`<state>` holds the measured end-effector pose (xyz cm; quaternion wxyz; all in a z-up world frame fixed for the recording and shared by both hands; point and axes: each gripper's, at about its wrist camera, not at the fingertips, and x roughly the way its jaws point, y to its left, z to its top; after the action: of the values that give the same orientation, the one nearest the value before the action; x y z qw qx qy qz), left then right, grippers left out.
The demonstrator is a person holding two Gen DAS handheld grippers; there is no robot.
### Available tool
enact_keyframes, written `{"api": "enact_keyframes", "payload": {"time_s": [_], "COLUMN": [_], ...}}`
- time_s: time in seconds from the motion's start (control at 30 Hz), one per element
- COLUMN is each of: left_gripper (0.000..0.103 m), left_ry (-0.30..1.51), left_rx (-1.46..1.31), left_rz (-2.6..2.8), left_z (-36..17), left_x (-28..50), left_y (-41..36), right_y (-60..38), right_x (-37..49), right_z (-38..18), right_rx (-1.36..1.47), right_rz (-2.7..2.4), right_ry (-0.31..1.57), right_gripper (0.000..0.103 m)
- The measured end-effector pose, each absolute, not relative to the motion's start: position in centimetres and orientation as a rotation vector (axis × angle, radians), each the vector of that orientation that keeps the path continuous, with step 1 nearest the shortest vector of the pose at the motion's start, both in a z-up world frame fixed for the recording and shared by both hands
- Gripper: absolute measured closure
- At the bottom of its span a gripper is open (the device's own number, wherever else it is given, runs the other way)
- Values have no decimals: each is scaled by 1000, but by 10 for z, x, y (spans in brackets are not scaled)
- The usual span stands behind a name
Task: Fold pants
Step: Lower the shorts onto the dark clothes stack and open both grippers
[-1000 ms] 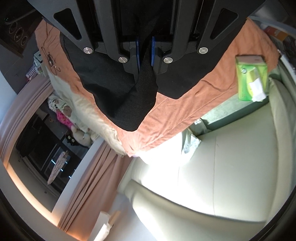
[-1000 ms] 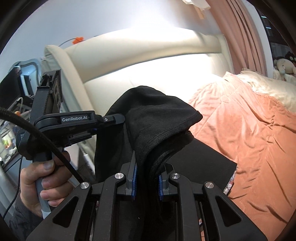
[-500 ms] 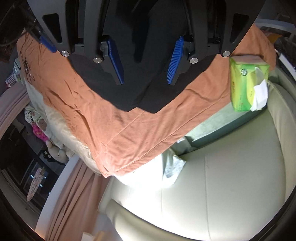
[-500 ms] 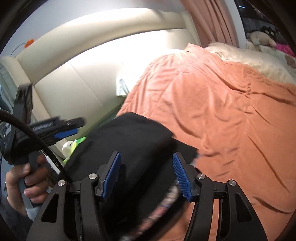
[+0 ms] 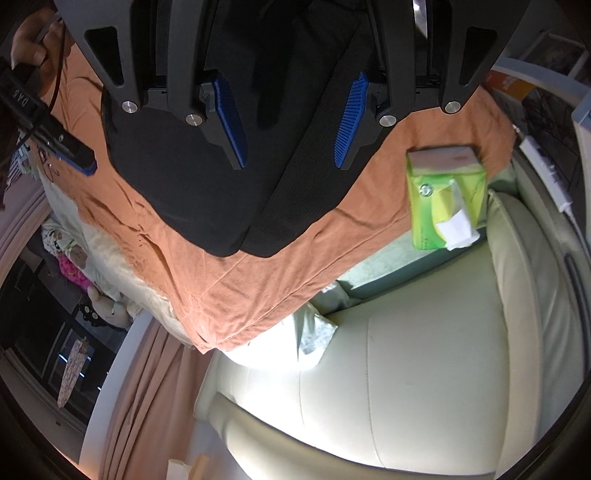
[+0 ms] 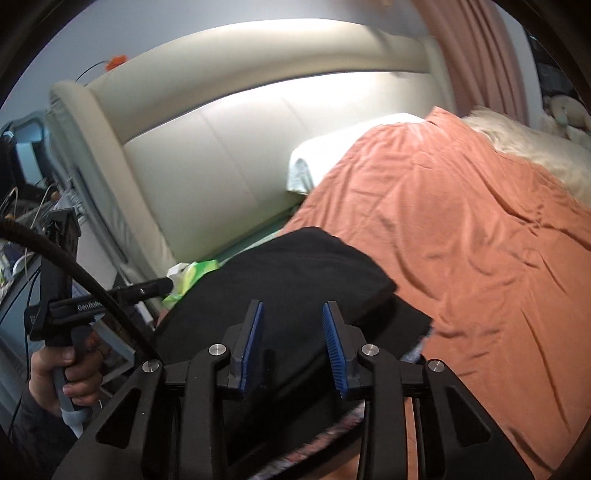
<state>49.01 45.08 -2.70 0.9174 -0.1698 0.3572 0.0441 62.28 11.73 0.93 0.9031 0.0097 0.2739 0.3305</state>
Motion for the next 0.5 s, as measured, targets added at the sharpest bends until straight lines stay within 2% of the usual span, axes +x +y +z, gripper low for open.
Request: {"api": "enact_keyframes", "payload": {"time_s": [0.1, 0.33, 0.5], "left_gripper": [44, 43, 40], "left_ry": [729, 754, 760], "left_rx": [-359, -367, -359], "left_rz": [105, 100, 139], "left_z": [-32, -60, -60], "left_x": [478, 449, 427], "left_y": [450, 437, 421], "right_y": [140, 127, 121], "right_x": [616, 634, 624], "right_z": [9, -26, -21], "right_rx": [-34, -96, -102], "right_rz": [705, 672, 679], "right_ry": [578, 641, 682], "right_gripper": [72, 72, 72]}}
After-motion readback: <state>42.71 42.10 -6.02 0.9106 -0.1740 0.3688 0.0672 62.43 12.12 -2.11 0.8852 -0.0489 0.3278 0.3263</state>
